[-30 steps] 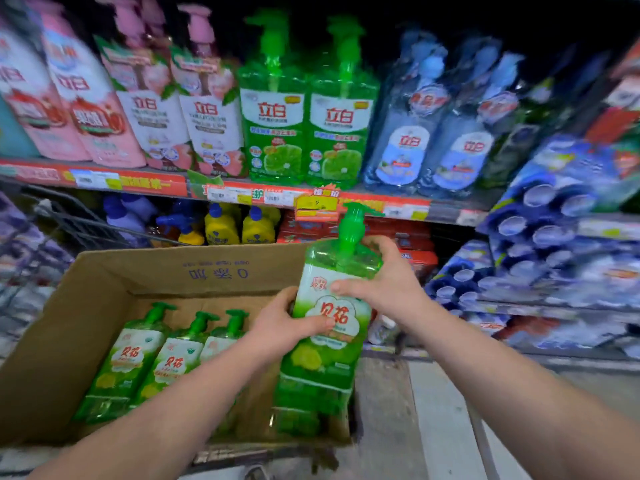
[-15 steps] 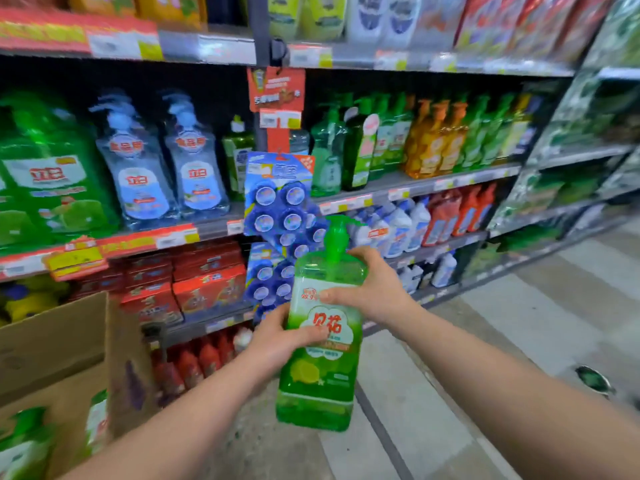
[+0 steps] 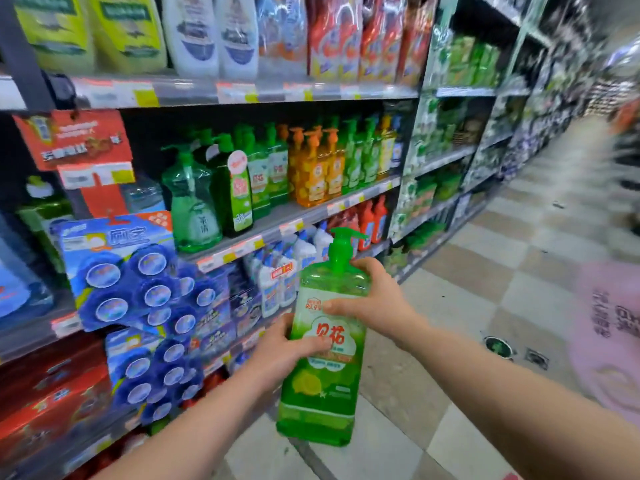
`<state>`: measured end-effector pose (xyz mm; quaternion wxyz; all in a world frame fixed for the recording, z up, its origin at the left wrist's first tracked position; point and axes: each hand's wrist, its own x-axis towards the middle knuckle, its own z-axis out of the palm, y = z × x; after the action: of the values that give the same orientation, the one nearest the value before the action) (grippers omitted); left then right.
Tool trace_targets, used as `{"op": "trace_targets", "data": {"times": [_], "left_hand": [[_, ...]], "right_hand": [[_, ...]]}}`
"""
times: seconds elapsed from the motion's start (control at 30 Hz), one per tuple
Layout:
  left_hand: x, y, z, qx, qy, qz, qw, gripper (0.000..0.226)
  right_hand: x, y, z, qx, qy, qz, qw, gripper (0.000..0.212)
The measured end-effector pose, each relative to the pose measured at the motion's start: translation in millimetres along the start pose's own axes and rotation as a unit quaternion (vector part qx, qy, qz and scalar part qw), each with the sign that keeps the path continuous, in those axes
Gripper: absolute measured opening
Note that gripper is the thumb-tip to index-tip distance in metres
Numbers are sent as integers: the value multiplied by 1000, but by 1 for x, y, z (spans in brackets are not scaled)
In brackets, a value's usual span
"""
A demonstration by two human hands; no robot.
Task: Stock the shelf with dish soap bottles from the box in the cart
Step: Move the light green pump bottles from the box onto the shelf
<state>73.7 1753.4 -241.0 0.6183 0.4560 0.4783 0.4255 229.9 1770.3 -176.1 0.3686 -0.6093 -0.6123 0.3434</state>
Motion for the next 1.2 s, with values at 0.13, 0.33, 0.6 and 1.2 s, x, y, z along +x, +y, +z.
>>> {"op": "trace_targets", "data": {"times": [0.13,0.33,0.6,1.2], "left_hand": [[69,20,2,9,-21,12,1000,39],[154,53,-10,26,-22,18,999,42],[235,64,-14,33,20,-3,999,55],[399,139,-3,36,322,35,945,54]], "right_hand": [[60,-7,-15,-12,10,7,1000,75],[142,-17,-23,-9,26,10,1000,80],[232,-10,-28,-50,-16,-11,999,91],[492,-33,-41,-166,-209,-258,928,99]]}}
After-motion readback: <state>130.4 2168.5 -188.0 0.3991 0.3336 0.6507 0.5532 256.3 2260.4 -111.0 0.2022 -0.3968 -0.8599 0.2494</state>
